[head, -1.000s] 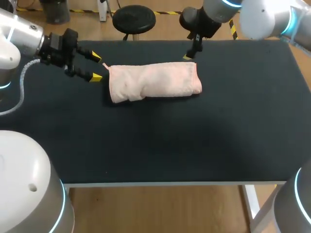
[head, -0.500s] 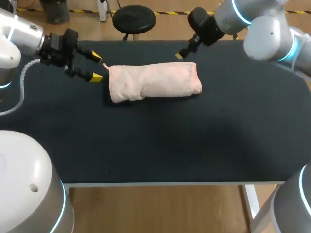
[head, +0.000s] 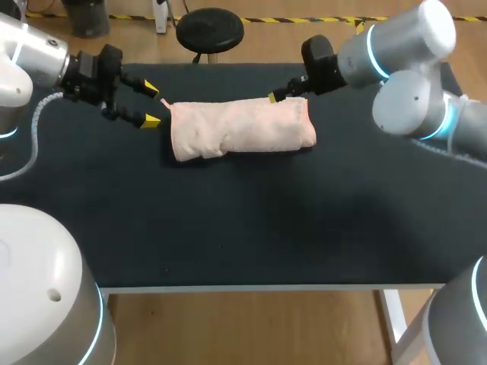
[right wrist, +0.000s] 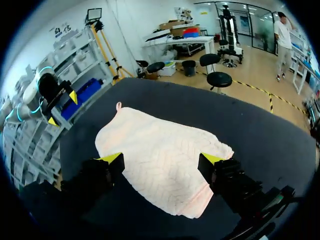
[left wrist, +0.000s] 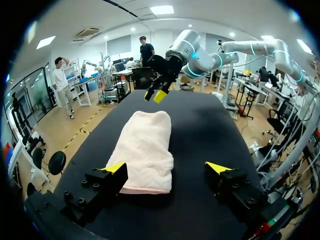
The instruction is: Fold the towel
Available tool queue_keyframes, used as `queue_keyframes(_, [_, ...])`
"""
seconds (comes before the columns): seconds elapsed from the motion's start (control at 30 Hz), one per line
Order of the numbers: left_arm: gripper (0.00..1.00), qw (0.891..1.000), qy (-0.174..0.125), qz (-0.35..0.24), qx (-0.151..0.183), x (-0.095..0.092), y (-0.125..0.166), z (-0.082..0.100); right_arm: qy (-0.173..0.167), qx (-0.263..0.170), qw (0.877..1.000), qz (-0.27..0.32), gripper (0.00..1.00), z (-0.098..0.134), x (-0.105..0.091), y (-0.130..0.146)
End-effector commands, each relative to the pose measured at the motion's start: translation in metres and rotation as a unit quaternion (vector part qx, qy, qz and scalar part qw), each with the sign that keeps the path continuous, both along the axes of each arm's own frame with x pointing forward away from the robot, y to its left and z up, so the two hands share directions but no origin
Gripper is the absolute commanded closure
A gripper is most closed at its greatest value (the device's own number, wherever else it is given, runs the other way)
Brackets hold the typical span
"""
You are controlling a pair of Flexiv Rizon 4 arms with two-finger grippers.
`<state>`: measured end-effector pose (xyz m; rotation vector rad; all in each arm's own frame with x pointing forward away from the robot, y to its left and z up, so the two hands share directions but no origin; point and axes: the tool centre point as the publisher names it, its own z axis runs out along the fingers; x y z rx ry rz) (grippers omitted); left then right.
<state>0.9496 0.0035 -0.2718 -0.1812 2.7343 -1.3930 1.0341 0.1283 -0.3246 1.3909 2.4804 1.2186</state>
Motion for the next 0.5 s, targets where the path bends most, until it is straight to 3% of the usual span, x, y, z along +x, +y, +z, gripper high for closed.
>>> queue_keyframes(0.03, [0.00, 1.000, -0.001, 0.000, -0.001, -0.001, 0.000, 0.000, 0.007, 0.018, 0.999, -0.028, 0.00, -0.008, -0.003, 0.002])
queue_keyframes(0.2, [0.00, 1.000, -0.001, 0.000, -0.001, -0.001, 0.000, 0.000, 0.016, 0.025, 0.998, -0.055, 0.00, -0.016, -0.005, -0.001])
queue_keyframes(0.43, [0.00, 1.000, -0.001, 0.000, -0.001, -0.001, 0.000, 0.000, 0.042, 0.002, 0.998, -0.035, 0.00, -0.019, -0.003, -0.016])
queue_keyframes(0.5, [0.00, 1.000, -0.001, 0.000, -0.001, -0.001, 0.000, 0.000, 0.054, 0.016, 0.998, -0.039, 0.00, -0.018, -0.001, -0.023])
